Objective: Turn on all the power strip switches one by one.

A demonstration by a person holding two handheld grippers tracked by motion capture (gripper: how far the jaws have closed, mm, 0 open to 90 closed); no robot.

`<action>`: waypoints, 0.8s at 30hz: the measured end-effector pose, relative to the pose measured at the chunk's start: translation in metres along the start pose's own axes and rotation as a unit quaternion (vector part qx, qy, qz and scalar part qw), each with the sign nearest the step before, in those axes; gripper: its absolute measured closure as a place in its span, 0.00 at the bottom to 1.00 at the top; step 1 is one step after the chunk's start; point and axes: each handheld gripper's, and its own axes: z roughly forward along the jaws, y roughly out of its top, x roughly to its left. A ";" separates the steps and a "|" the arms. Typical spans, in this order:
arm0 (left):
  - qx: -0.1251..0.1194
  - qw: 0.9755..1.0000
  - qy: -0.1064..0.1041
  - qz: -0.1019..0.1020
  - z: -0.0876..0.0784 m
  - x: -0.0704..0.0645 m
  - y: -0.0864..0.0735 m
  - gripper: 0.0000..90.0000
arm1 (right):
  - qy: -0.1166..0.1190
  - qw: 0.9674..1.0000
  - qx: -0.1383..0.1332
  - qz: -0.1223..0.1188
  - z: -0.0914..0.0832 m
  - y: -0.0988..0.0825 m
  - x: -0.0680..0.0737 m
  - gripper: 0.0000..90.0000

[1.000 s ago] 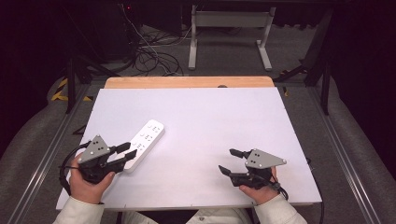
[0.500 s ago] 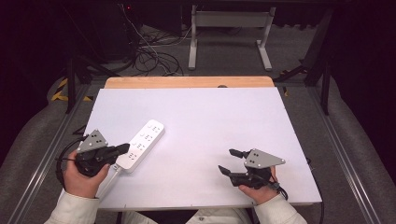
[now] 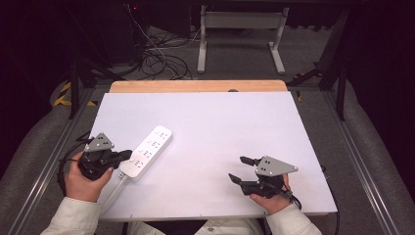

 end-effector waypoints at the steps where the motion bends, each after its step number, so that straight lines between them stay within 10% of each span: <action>1: 0.012 1.000 0.002 -0.002 0.003 0.004 -0.001 1.00 | 0.000 1.000 0.001 -0.001 0.000 0.000 0.000 0.37; 24: 0.103 0.994 0.007 -0.027 0.038 0.022 0.001 1.00 | 0.000 1.000 0.007 -0.003 0.002 -0.001 0.000 0.37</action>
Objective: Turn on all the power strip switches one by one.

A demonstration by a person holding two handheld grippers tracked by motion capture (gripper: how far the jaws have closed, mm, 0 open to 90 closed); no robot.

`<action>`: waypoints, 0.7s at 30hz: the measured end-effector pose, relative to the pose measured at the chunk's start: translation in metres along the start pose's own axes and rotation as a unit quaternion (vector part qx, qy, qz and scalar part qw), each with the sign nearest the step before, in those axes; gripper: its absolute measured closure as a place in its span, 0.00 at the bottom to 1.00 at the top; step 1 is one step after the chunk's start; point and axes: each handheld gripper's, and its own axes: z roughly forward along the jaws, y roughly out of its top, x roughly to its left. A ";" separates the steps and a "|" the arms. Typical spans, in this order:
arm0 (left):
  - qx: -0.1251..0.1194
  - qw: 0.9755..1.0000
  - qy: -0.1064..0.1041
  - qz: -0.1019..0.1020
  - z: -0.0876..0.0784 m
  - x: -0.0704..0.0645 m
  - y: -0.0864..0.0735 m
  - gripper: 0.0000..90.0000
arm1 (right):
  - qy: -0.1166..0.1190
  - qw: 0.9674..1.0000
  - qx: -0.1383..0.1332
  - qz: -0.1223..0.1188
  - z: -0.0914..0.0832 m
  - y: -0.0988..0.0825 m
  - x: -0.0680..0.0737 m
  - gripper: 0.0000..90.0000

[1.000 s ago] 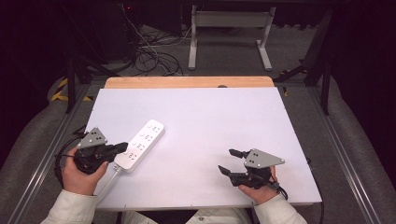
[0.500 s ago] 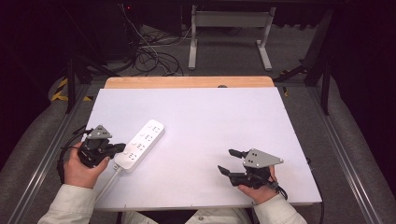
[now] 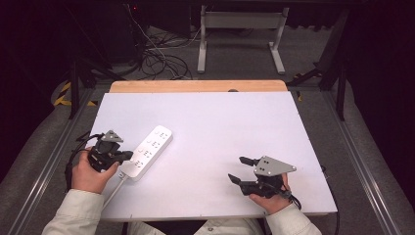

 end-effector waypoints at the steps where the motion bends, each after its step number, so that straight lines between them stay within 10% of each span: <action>1: 0.007 1.000 0.002 0.000 0.002 0.002 0.001 1.00 | 0.001 1.000 0.000 0.000 0.000 0.000 0.000 0.37; 21: 0.041 0.999 0.000 -0.011 0.016 0.005 0.005 1.00 | 0.001 1.000 0.010 -0.001 0.002 -0.001 0.000 0.38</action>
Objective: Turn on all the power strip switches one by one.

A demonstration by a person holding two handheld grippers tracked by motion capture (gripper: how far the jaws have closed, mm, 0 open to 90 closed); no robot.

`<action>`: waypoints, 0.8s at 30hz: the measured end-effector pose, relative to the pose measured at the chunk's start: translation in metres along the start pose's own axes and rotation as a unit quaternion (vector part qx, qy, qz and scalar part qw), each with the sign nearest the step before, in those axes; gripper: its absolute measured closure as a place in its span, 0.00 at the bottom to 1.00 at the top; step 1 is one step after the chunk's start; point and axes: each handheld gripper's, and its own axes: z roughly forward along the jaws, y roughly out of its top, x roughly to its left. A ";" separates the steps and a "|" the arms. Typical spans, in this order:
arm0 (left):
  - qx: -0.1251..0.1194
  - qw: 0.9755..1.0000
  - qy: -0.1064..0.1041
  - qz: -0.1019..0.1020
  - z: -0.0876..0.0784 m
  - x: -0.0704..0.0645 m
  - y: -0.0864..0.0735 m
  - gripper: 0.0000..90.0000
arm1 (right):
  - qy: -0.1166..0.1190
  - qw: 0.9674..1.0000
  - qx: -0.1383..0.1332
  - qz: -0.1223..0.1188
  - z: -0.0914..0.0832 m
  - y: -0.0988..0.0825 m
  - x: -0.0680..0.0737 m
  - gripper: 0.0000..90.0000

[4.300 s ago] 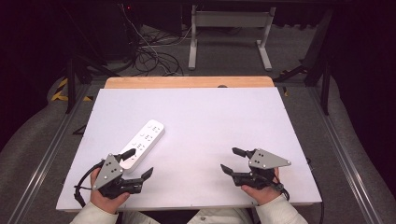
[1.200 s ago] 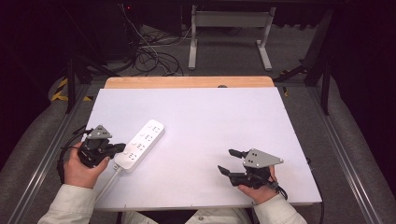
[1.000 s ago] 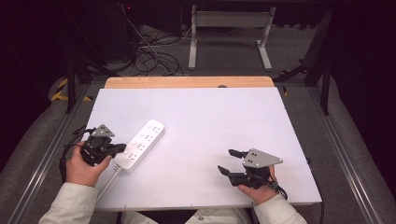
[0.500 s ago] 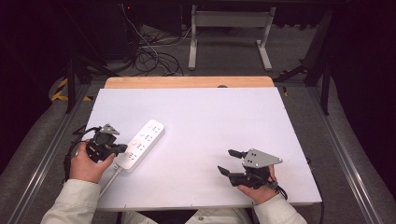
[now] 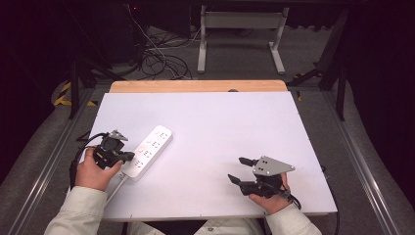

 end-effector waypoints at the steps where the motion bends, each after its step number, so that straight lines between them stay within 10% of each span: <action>1: 0.000 1.000 0.003 0.001 0.000 0.000 0.000 1.00 | 0.001 1.000 0.000 0.000 0.000 0.000 0.000 0.38; 24: 0.006 1.000 0.006 -0.021 0.003 -0.001 0.001 1.00 | 0.006 1.000 0.001 0.000 0.000 0.000 0.001 0.38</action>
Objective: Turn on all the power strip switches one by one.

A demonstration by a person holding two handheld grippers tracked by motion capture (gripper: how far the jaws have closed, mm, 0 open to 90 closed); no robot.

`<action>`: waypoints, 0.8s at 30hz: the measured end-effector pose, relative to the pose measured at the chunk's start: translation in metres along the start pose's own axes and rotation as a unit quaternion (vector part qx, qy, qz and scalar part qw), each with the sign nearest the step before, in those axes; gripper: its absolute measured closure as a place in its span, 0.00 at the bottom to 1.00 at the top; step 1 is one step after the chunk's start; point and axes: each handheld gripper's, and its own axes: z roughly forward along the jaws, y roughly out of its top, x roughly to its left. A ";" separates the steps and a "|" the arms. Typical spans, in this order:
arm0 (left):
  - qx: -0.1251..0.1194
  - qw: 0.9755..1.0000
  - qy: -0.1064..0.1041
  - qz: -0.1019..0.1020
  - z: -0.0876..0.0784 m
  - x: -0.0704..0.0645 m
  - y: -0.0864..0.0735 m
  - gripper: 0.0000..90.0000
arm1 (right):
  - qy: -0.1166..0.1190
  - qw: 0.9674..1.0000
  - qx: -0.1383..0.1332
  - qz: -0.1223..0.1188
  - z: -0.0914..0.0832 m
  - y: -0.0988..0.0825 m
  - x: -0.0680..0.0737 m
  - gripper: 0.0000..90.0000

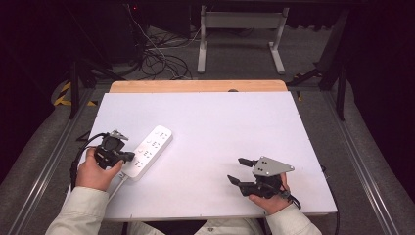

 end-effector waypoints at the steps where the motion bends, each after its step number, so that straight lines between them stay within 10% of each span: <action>1: 0.000 1.000 0.000 0.000 0.000 0.000 0.000 1.00 | 0.000 1.000 0.000 0.000 0.000 0.000 0.000 0.38; 24: -0.012 0.999 0.040 0.009 0.002 -0.008 -0.004 1.00 | 0.003 1.000 0.003 0.002 0.001 0.000 0.001 0.38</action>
